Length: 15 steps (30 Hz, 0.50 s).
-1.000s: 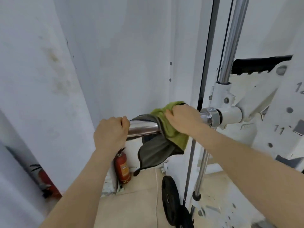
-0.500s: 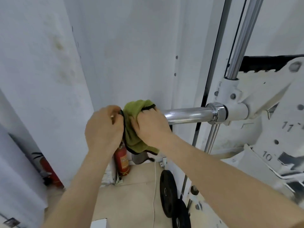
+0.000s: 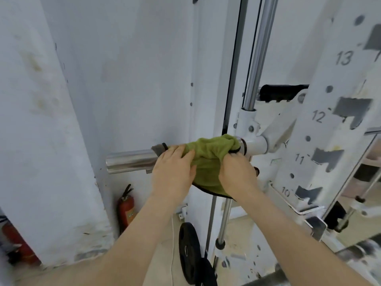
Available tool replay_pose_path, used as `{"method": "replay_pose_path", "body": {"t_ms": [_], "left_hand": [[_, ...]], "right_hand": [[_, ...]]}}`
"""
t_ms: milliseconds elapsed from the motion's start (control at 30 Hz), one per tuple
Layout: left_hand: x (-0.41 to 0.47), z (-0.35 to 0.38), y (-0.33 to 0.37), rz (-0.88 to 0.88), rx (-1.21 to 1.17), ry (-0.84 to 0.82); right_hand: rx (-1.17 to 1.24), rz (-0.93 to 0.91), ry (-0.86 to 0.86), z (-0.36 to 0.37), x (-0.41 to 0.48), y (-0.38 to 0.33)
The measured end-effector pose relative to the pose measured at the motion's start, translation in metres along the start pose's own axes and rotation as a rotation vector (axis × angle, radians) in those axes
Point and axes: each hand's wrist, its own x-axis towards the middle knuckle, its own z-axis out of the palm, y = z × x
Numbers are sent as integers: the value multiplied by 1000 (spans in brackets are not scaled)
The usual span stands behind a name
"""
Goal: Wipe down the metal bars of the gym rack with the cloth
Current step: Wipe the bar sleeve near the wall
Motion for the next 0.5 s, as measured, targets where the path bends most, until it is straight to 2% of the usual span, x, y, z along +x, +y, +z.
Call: {"method": "replay_pose_path", "body": {"t_ms": [100, 167, 233, 333, 400, 500], "left_hand": [[9, -15, -10, -102, -91, 43], [14, -15, -27, -206, -32, 46], [11, -9, -45, -248, 57, 22], [4, -3, -57, -176, 105, 50], [5, -6, -59, -169, 62, 72], [2, -12, -57, -172, 18, 86]], "right_hand": [[421, 174, 95, -28, -3, 13], [517, 162, 177, -40, 16, 15], [395, 90, 133, -32, 35, 13], [53, 26, 71, 12, 42, 9], [-17, 22, 66, 26, 37, -5], [-79, -125, 17, 26, 32, -52]]}}
